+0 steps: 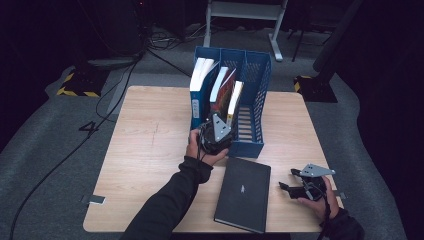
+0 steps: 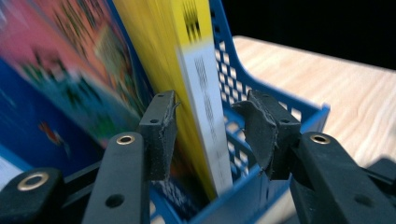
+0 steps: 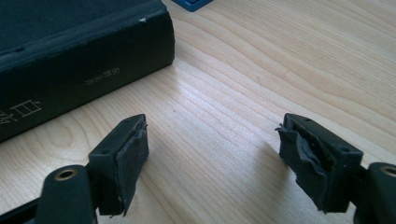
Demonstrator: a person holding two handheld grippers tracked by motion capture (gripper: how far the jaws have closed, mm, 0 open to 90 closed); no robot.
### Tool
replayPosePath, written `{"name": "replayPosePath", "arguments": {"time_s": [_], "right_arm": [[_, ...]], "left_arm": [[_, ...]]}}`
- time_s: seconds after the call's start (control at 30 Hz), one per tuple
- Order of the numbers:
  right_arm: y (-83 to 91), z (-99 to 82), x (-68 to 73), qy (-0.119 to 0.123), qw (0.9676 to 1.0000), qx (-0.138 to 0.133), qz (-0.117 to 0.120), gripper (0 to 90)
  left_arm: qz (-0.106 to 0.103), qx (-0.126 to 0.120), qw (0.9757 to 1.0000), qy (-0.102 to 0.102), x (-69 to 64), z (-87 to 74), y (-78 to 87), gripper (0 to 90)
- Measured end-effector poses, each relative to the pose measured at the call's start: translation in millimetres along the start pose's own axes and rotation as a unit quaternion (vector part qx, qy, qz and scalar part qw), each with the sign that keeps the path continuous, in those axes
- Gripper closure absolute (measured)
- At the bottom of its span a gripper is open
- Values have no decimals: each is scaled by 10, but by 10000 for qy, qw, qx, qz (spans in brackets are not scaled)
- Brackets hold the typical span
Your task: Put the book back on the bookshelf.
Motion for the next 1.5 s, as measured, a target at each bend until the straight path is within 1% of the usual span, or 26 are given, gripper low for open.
{"name": "replayPosePath", "arguments": {"time_s": [0.1, 0.17, 0.23, 0.27, 0.3, 0.43, 0.53, 0.6, 0.7, 0.8, 0.83, 0.9, 0.97, 1.07, 1.17, 1.2, 1.27, 1.3, 1.37, 1.43, 1.47, 1.5], "right_arm": [[-1, 1, 1, -3, 10000, 0, 1, 241], [-1, 1, 1, 3, 10000, 2, -6, 242], [-2, 1, 1, -4, 10000, -1, 1, 241], [-1, 0, -1, -5, 10000, 6, -2, 241], [-1, 0, -1, -6, 10000, 7, 0, 241], [-2, 1, 0, -4, 10000, 2, 1, 241], [-1, 0, 0, -14, 10000, 11, -2, 240], [-2, 2, -1, 1, 10000, 5, -11, 240], [-2, 2, 0, 0, 10000, 4, -12, 240], [-1, 1, 0, -11, 10000, 11, -7, 240], [-2, 1, 0, -9, 10000, 9, -6, 240], [-2, 1, 1, -9, 10000, 10, -5, 240], [-2, 2, -1, -1, 10000, 4, -9, 241], [-2, 2, 0, -4, 10000, 1, -4, 241], [-1, 1, 0, -2, 10000, 4, -9, 241], [-1, 1, 0, -4, 10000, 3, -10, 241], [-1, 1, 0, -11, 10000, 1, -6, 241], [-1, -1, -2, -13, 10000, 8, -9, 242], [0, -2, -1, -30, 10000, 13, 7, 241], [0, -2, -1, -31, 10000, 14, 9, 241], [0, -2, -1, -38, 10000, 15, 8, 241], [0, -3, -1, -49, 10000, 17, 9, 241]], "left_arm": [[-2, 185, 9998, 10, 8, -123, -42, 561], [-22, 251, 9997, 55, 20, -173, -65, 564], [-44, 313, 9995, 87, 25, -204, -88, 601], [-47, 350, 9994, 35, 30, -214, -100, 615], [-83, 364, 9993, 17, 23, -219, -113, 651], [-74, 395, 9992, -55, 13, -208, -153, 653], [-3, 409, 9992, 1, 26, -197, -197, 663], [8, 422, 9991, 37, 46, -185, -232, 667], [114, 491, 9987, -2, 55, -154, -299, 670], [191, 506, 9985, 33, 65, -127, -365, 670], [234, 532, 9983, 3, 75, -119, -381, 669], [276, 543, 9981, 64, 79, -108, -410, 669], [331, 581, 9978, -5, 85, -102, -425, 666], [341, 591, 9977, 22, 85, -94, -444, 666], [352, 627, 9974, 39, 82, -106, -425, 672], [316, 596, 9977, 47, 74, -109, -403, 682], [170, 539, 9984, -52, 44, -119, -331, 657], [128, 517, 9985, -111, 30, -128, -289, 653], [-23, 486, 9986, -213, -11, -154, -194, 635], [-153, 442, 9984, -314, -56, -179, -93, 620], [-258, 432, 9981, -362, -87, -197, -43, 613], [-300, 427, 9976, -453, -103, -216, 8, 602]]}}
Point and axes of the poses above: each handheld gripper's, and its own axes: y roughly backward along the jaws, z roughly out of its top, x roughly to its left, the point moved 9 cm from there along -y, roughly forward along the jaws, and after that the axes turned 1 degree about -x, right-handed, at the moved point
